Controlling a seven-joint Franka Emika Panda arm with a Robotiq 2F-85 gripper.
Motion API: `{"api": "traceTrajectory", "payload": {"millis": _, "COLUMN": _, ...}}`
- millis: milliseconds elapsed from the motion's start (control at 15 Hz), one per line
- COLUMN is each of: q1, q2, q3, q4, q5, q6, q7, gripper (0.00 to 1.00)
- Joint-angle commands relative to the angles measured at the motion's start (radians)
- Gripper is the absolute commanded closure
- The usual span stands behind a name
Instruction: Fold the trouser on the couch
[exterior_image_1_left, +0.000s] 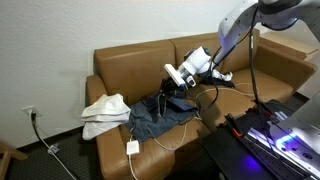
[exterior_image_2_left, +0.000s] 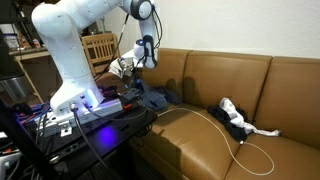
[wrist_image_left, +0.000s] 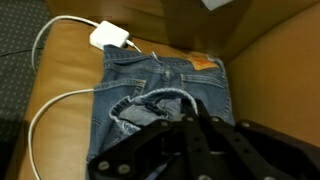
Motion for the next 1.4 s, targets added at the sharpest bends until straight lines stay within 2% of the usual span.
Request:
{"api": "traceTrajectory", "payload": {"millis": 0, "q1": 0.117, "q2": 0.054, "q3": -0.037, "q4": 0.036, "q5": 0.051, "q6": 0.024, "q7": 0.009, "gripper": 0.99}}
{"api": "traceTrajectory", "payload": {"millis": 200, "q1": 0.108, "q2": 0.083, "q3": -0.021, "q4": 0.113, "q5": 0.102, "q6": 0.028, "q7": -0.004, "gripper": 0.99}}
{"api": "traceTrajectory", "payload": {"millis": 533, "q1": 0.001, "q2": 0.127, "q3": -0.026, "q4": 0.248, "q5": 0.188, "q6": 0.017, "q7": -0.008, "gripper": 0.99}}
{"api": "traceTrajectory", "payload": {"millis": 667, "q1": -0.013, "q2": 0.143, "q3": -0.040, "q4": 0.272, "q5": 0.161, "q6": -0.017, "q7": -0.024, "gripper": 0.99}}
{"api": "traceTrajectory", "payload": {"millis": 1000, "q1": 0.038, "q2": 0.177, "q3": -0.085, "q4": 0.264, "q5": 0.088, "q6": -0.096, "q7": -0.090, "gripper": 0.99}}
{"api": "traceTrajectory", "payload": {"millis": 1200, "q1": 0.109, "q2": 0.191, "q3": -0.090, "q4": 0.272, "q5": 0.035, "q6": -0.125, "q7": -0.071, "gripper": 0.99}}
{"api": "traceTrajectory", "payload": {"millis": 1333, "q1": 0.164, "q2": 0.184, "q3": -0.110, "q4": 0.261, "q5": 0.068, "q6": -0.091, "q7": -0.059, "gripper": 0.99}}
